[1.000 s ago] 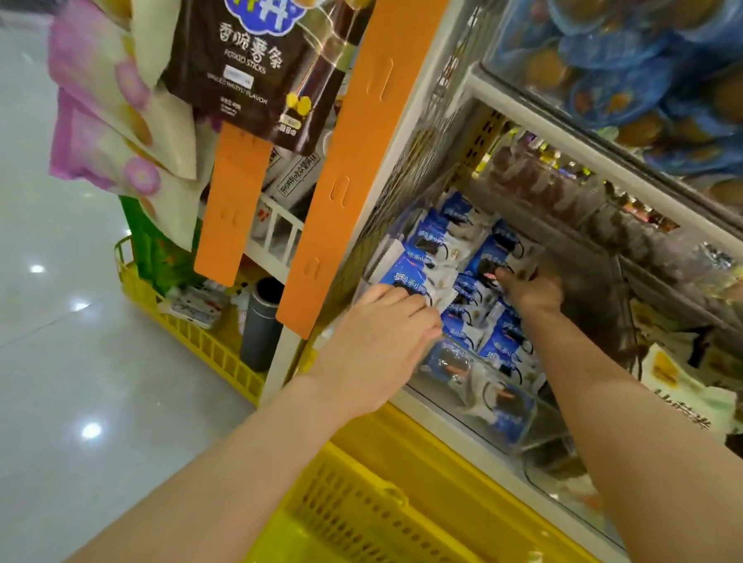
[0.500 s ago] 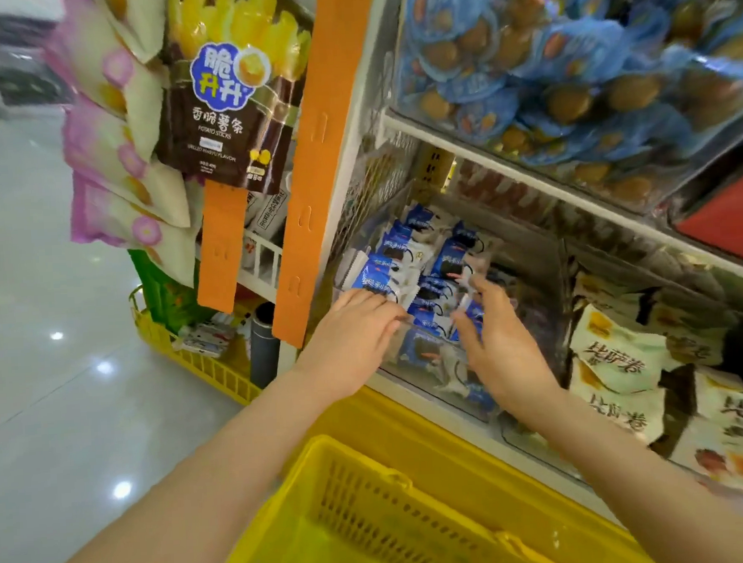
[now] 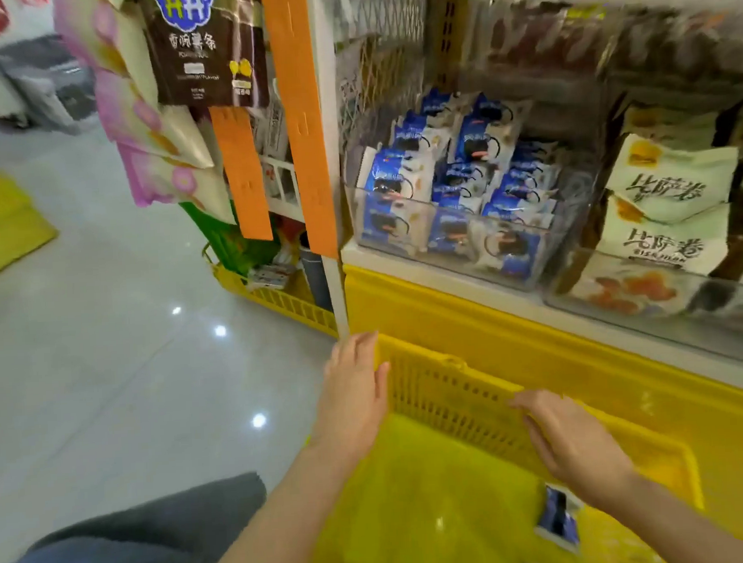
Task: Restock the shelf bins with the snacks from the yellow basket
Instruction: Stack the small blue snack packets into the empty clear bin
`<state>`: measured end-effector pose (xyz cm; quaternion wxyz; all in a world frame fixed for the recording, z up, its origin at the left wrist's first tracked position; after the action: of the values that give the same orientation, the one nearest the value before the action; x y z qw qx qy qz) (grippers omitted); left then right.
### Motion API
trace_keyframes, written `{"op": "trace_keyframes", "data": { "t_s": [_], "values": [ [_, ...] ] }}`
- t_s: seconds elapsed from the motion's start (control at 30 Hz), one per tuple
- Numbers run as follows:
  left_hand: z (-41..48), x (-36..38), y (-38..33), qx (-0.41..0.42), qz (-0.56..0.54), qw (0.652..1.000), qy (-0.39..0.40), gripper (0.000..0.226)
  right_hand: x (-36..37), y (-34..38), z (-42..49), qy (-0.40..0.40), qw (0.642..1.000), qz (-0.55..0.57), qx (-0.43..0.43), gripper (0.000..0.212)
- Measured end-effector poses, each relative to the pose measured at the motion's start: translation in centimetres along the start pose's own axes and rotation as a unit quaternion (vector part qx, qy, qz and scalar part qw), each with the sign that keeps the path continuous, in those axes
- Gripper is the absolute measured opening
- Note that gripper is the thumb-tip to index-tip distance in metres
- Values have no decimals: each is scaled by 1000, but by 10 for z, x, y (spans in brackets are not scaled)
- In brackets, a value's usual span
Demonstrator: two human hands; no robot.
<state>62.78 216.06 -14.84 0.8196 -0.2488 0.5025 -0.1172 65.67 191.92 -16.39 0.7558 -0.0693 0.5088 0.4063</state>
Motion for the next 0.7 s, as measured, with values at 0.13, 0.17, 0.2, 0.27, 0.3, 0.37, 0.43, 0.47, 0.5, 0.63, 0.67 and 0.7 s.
{"op": "trace_keyframes", "data": {
  "t_s": [0.13,0.17,0.2,0.27,0.3,0.37,0.43,0.47,0.5,0.63,0.67,0.7],
  "values": [
    [-39,19,59,-112,77,988,70,41,69,-54,-75,175,964,-66,190,27],
    [-47,23,71,-137,76,983,92,40,83,-67,-98,230,937,-96,244,32],
    [-53,26,80,-158,64,979,109,39,93,-77,-116,272,915,-132,267,34],
    [-59,31,91,-192,52,972,122,35,108,-94,-143,311,885,-159,307,37],
    [-59,34,94,-201,61,971,115,34,114,-105,-155,304,875,-148,345,40],
    [-57,40,96,-208,91,970,91,31,123,-119,-170,285,853,-122,419,48],
    [-57,44,98,-217,111,967,73,30,134,-123,-175,258,835,-82,479,51],
    [-57,45,98,-220,116,966,66,30,139,-124,-174,247,825,-70,503,52],
    [-57,46,99,-222,122,966,61,30,145,-125,-176,240,815,-64,523,52],
    [-56,49,99,-218,137,965,41,30,163,-124,-177,304,809,-105,491,61],
    [-56,49,99,-217,140,965,38,30,165,-123,-177,306,810,-108,488,63],
    [-57,49,99,-216,144,965,34,30,166,-123,-178,302,811,-106,489,64]
  ]
}}
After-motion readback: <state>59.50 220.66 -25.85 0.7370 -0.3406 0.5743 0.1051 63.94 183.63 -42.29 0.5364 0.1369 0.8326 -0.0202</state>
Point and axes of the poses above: each hand's wrist, its own z-axis towards the middle knuckle, its own x-axis out of the palm, y = z × x, the point moved 4 cm from there along z, towards the middle knuckle, and after that the axes turned 14 degrees about -y, right-handed, at the moved point
